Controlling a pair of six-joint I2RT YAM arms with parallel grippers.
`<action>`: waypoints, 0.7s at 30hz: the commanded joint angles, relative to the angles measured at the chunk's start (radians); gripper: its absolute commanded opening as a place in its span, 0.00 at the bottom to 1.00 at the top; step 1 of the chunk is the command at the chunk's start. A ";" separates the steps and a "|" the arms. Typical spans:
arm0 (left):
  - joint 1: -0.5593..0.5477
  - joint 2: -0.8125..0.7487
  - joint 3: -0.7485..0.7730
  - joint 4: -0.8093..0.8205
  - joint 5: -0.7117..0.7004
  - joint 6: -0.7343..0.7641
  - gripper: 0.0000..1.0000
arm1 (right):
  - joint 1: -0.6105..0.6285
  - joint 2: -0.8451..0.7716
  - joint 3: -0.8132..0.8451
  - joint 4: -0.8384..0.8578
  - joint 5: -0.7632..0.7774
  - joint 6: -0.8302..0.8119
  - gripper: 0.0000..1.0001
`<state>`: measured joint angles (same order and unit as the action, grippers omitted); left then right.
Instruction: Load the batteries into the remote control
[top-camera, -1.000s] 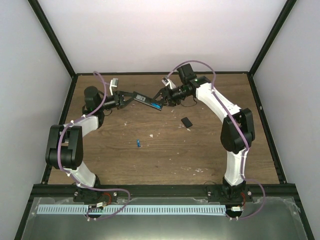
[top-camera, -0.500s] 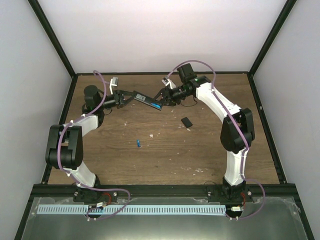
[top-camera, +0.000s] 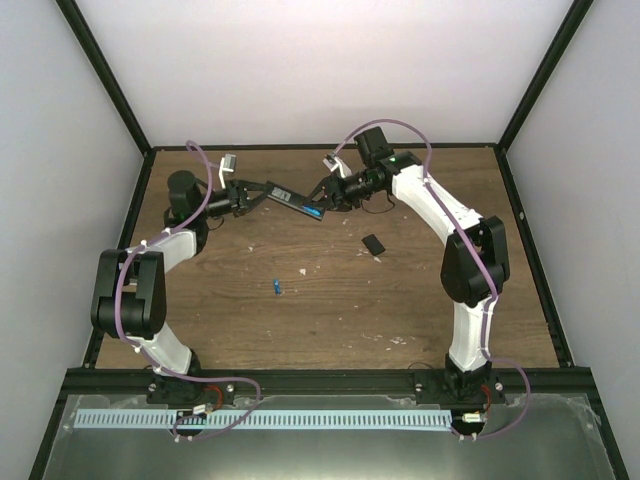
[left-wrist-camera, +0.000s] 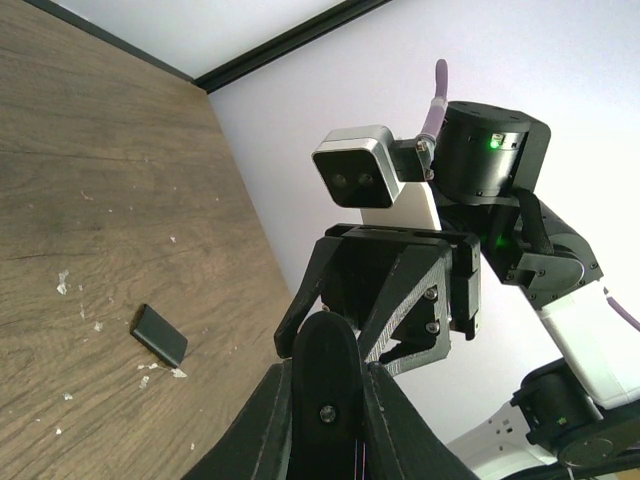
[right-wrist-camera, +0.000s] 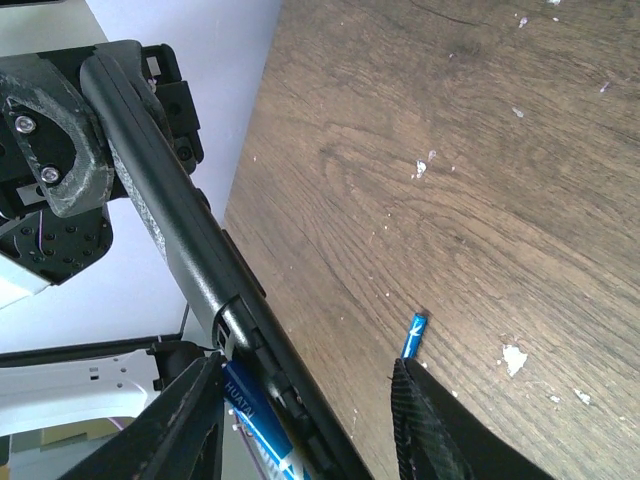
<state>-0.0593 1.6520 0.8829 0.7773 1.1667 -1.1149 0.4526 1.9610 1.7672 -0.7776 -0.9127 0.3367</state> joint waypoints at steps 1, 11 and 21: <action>-0.003 -0.003 0.034 0.049 -0.022 -0.001 0.00 | 0.014 -0.008 0.025 -0.021 0.011 -0.031 0.38; -0.004 -0.004 0.029 0.043 -0.020 0.007 0.00 | 0.011 -0.019 0.030 0.009 0.019 -0.005 0.42; -0.003 -0.004 0.031 0.014 -0.016 0.032 0.00 | -0.005 -0.040 0.028 0.052 -0.015 0.069 0.45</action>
<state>-0.0597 1.6520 0.8829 0.7761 1.1542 -1.1110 0.4526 1.9568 1.7672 -0.7502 -0.8970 0.3691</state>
